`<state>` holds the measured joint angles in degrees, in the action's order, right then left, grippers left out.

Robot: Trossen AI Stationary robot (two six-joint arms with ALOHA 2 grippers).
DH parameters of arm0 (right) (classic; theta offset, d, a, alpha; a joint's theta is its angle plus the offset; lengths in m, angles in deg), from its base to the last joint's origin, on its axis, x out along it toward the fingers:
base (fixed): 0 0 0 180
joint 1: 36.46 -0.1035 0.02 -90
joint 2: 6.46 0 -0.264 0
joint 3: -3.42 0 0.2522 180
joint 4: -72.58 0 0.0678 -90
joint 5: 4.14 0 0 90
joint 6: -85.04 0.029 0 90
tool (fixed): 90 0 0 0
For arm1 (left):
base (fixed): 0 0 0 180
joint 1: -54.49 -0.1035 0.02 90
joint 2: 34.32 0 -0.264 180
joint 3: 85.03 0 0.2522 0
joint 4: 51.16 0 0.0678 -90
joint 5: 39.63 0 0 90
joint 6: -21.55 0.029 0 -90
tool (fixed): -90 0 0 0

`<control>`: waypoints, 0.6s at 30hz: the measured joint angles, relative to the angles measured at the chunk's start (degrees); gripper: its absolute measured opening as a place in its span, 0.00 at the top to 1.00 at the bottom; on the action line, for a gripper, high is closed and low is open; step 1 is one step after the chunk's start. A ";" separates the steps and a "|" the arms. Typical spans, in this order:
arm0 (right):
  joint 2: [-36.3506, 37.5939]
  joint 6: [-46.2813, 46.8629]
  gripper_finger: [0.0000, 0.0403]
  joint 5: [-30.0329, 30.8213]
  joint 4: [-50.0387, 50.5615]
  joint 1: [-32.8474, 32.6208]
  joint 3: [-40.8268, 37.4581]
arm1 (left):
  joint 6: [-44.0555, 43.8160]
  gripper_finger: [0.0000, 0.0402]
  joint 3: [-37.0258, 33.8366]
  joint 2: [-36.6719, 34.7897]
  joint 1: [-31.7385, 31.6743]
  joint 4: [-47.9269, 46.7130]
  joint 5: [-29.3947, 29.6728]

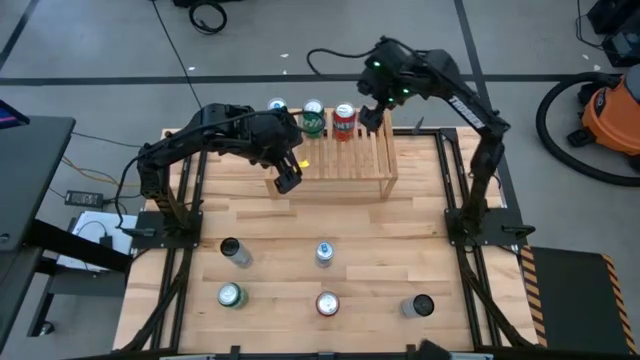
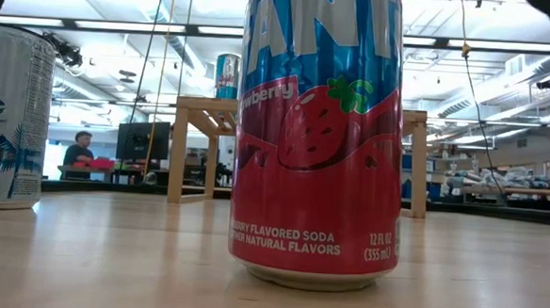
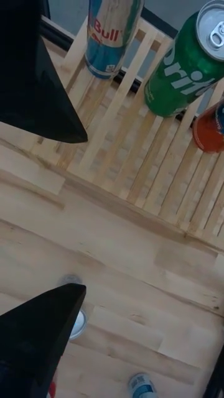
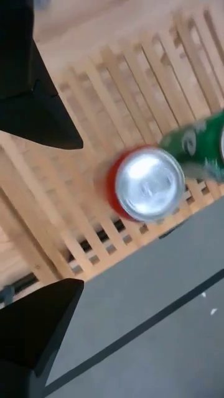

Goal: Place canned beverage on shelf
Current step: Put the right white soda can on the shelf

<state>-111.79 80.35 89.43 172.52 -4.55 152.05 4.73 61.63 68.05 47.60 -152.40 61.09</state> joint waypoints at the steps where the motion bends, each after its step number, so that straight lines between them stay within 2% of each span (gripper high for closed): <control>1: 0.94 0.33 0.09 -0.01 0.72 -0.51 0.00 | 0.59 0.03 0.00 0.00 0.00 -0.16 0.00; 5: 5.15 2.80 0.09 0.90 2.96 -3.68 -0.02 | 2.18 0.03 0.00 0.00 0.42 -0.79 0.77; 11: 11.45 6.05 0.09 9.94 3.88 -10.41 -1.18 | 3.17 0.03 0.00 0.00 1.18 -2.68 6.51; 18: 20.93 10.41 0.09 16.78 3.86 -15.07 -4.85 | 4.31 0.03 0.09 -1.20 1.16 -2.53 6.90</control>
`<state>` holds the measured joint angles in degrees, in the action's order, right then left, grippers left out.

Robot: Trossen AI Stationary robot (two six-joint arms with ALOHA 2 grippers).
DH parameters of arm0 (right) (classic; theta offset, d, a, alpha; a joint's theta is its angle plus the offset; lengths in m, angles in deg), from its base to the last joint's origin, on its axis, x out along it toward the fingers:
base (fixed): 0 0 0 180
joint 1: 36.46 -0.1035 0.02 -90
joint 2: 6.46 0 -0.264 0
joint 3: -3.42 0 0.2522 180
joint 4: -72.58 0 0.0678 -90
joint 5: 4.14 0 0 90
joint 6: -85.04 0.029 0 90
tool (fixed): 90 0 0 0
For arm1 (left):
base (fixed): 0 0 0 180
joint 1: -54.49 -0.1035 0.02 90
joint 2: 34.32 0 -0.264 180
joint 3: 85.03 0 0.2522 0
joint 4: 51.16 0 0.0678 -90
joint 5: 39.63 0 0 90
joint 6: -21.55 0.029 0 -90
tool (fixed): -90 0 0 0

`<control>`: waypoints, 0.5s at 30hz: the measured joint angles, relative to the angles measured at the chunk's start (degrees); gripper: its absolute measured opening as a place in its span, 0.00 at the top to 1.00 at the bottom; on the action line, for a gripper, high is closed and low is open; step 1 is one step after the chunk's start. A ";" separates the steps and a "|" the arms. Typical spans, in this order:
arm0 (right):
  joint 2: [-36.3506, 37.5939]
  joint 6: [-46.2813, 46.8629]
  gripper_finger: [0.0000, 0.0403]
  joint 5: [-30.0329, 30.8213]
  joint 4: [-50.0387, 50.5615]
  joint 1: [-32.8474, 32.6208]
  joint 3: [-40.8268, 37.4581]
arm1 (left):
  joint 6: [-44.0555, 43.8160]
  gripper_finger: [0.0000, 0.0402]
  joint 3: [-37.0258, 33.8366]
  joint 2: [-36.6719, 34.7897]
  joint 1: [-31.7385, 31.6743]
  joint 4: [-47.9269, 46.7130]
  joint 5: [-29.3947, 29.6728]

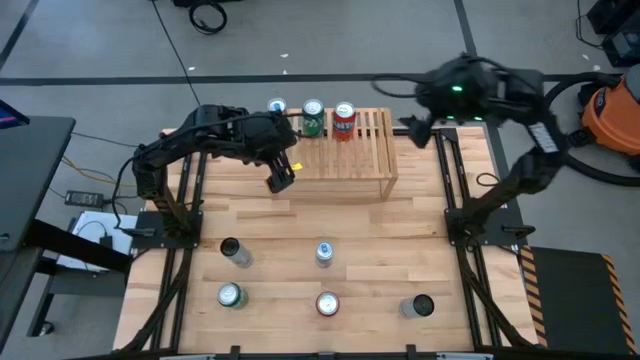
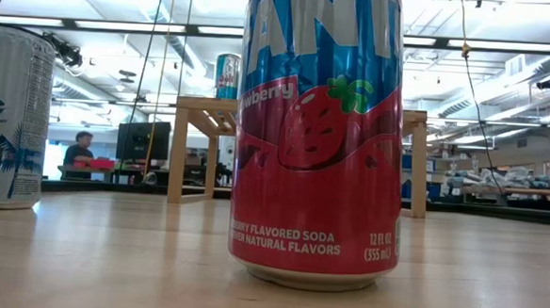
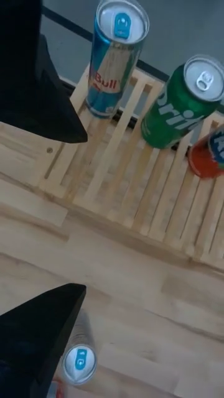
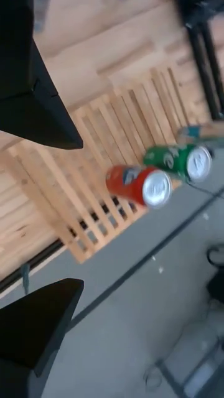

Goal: Place canned beverage on shelf
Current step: Put the right white soda can on the shelf

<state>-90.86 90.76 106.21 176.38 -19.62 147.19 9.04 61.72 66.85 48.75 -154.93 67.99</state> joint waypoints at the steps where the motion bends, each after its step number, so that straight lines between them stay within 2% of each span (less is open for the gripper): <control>1: 1.60 0.94 0.09 0.90 -0.02 -0.43 -0.80 | 0.14 0.03 -0.08 -0.34 -0.11 0.02 -0.05; 7: 10.57 7.47 0.09 1.23 -0.02 -2.35 -8.73 | 0.81 0.03 -0.12 -2.42 -1.43 -0.02 0.02; 15: 23.17 19.59 0.09 1.62 -2.22 -7.11 -28.66 | 1.44 0.03 -0.33 -8.00 -2.14 -0.03 0.23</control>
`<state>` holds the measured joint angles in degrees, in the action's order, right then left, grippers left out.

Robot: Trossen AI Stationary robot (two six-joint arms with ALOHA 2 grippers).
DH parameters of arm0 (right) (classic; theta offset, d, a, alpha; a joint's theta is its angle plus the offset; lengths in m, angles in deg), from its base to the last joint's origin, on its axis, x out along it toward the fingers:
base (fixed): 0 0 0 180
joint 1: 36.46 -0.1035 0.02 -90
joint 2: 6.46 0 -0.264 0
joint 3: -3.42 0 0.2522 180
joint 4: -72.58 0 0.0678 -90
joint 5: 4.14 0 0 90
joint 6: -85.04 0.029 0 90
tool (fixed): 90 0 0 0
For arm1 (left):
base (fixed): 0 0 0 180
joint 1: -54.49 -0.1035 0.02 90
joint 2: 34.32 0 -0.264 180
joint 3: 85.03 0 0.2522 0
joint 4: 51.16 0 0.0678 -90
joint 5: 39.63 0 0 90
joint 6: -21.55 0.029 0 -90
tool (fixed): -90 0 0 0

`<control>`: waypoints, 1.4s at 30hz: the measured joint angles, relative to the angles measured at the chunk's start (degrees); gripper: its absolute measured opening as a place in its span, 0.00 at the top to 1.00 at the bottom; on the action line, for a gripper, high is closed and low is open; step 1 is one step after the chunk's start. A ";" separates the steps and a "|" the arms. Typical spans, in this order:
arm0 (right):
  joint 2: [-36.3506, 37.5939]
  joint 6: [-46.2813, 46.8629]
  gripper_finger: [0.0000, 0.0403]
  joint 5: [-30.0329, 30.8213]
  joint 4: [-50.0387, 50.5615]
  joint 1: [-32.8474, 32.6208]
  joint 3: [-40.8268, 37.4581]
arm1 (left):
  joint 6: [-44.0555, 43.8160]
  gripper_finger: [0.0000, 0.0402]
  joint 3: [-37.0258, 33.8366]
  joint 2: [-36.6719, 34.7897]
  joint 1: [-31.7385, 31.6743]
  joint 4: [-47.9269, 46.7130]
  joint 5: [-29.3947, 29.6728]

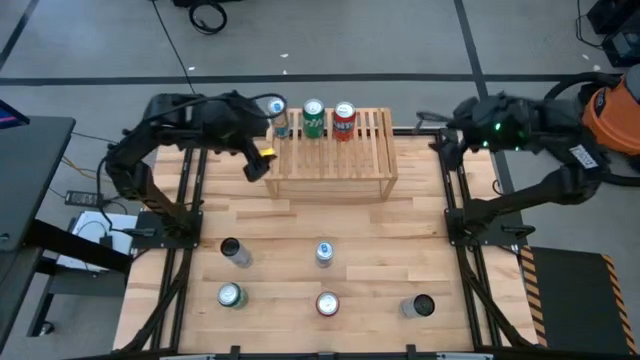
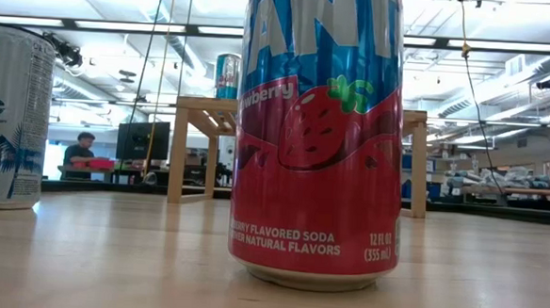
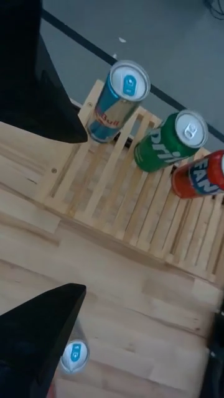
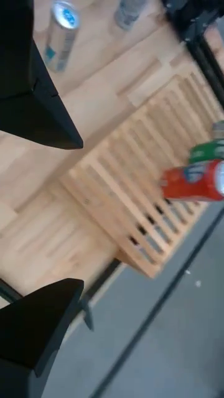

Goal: Place canned beverage on shelf
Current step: Put the right white soda can on the shelf

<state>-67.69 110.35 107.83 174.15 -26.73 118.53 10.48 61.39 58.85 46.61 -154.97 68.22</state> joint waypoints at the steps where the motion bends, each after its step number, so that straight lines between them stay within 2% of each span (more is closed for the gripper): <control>1: 1.46 1.04 0.09 -0.16 -0.82 -0.74 -2.92 | -0.03 0.03 -0.02 -0.68 0.00 0.03 0.00; 6: 8.10 6.55 0.09 -1.08 -6.78 -4.60 -16.38 | -0.51 0.03 -0.02 -3.65 0.70 0.03 0.00; 10: 12.00 9.80 0.09 -4.09 -10.95 -7.39 -24.99 | -0.26 0.03 -0.04 -5.11 1.72 0.01 -0.07; 19: 16.83 14.14 0.09 -13.76 -18.21 -14.96 -38.41 | -0.21 0.03 -0.09 -5.86 2.29 0.03 -5.17; 25: 17.41 17.24 0.09 -14.19 -24.85 -21.35 -43.63 | -0.17 0.03 -0.09 -5.82 2.29 0.03 -5.27; 32: 17.09 15.93 0.09 -15.62 -40.64 -29.38 -47.21 | -0.06 0.03 -0.09 -5.82 2.29 0.03 -5.27; 36: 15.92 11.69 0.09 -13.97 -48.55 -33.80 -47.77 | 0.41 0.03 -0.09 -5.82 2.29 0.03 -5.27; 42: 12.69 0.00 0.09 -13.87 -59.99 -39.11 -49.11 | 0.45 0.03 -0.09 -5.79 2.29 0.03 -5.28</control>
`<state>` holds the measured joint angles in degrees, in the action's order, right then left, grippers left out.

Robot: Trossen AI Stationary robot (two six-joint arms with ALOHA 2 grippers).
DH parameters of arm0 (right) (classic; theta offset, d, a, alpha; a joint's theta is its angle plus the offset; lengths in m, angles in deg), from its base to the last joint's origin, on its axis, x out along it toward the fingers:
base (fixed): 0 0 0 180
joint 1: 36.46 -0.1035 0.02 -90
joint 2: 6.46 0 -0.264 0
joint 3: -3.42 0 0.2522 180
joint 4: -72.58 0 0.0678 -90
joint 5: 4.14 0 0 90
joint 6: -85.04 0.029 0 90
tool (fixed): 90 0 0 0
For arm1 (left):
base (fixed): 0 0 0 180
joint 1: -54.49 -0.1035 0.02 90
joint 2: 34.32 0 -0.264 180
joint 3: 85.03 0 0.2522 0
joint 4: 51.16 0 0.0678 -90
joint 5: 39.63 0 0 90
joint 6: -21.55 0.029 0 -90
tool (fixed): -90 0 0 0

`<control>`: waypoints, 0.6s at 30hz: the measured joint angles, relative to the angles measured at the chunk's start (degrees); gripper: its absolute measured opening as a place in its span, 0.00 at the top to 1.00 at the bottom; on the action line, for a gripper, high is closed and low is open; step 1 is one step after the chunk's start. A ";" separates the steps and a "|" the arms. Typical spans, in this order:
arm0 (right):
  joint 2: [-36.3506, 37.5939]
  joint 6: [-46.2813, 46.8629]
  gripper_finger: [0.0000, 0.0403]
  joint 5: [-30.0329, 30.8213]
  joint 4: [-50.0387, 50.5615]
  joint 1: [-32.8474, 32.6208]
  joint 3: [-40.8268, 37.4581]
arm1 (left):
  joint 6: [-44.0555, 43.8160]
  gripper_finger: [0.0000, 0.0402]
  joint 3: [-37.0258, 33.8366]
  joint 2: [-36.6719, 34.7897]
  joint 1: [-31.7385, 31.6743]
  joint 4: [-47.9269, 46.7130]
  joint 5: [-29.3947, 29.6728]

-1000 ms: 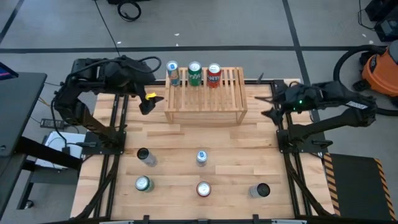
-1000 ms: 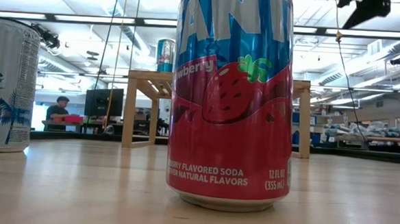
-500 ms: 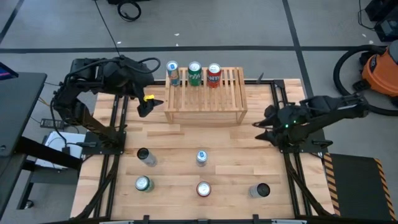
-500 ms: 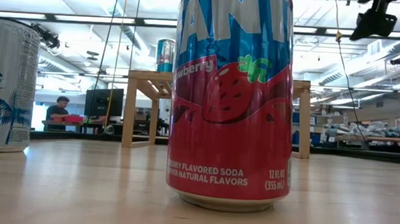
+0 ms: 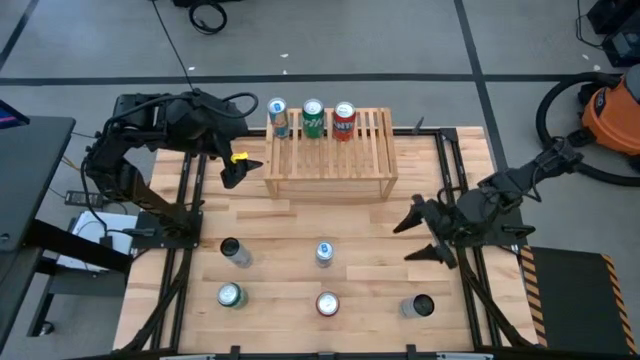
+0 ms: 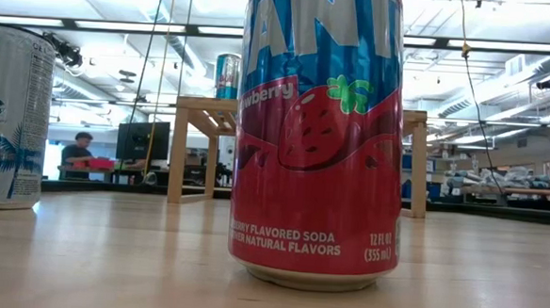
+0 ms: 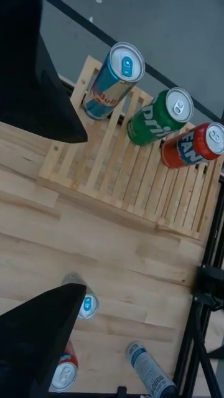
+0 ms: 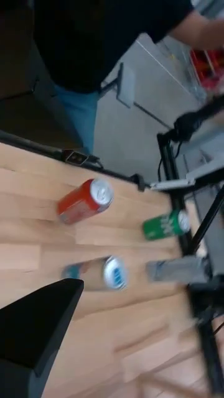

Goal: Place canned beverage on shelf
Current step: Put the right white soda can on the shelf

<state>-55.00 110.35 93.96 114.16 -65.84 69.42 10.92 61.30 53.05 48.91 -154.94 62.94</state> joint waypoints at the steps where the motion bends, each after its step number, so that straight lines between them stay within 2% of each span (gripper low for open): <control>1: -0.60 -1.35 0.09 0.00 -1.48 -0.50 -0.21 | -0.07 0.03 0.00 0.00 0.00 0.00 -0.01; 4: -2.75 -4.68 0.09 0.04 -4.19 -1.03 -0.30 | -0.73 0.03 0.00 0.00 0.00 0.00 -0.07; 8: -5.78 -3.97 0.09 -0.06 -8.78 -0.85 -0.32 | -0.70 0.03 0.00 0.00 0.00 0.00 -0.05; 10: -7.28 -2.54 0.09 -2.21 -9.37 -0.84 -0.32 | -0.69 0.03 0.00 0.00 0.00 0.00 -0.05; 14: -10.10 2.55 0.09 -9.32 -5.60 -1.39 -0.32 | -0.67 0.03 0.00 0.00 -0.02 0.00 -0.03; 18: -12.02 9.14 0.09 -11.13 1.44 -3.15 -0.32 | -0.66 0.03 0.00 0.00 -0.06 0.00 -0.01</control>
<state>-67.02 119.49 82.83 115.60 -68.99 69.10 10.26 61.30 53.06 48.85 -154.94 62.93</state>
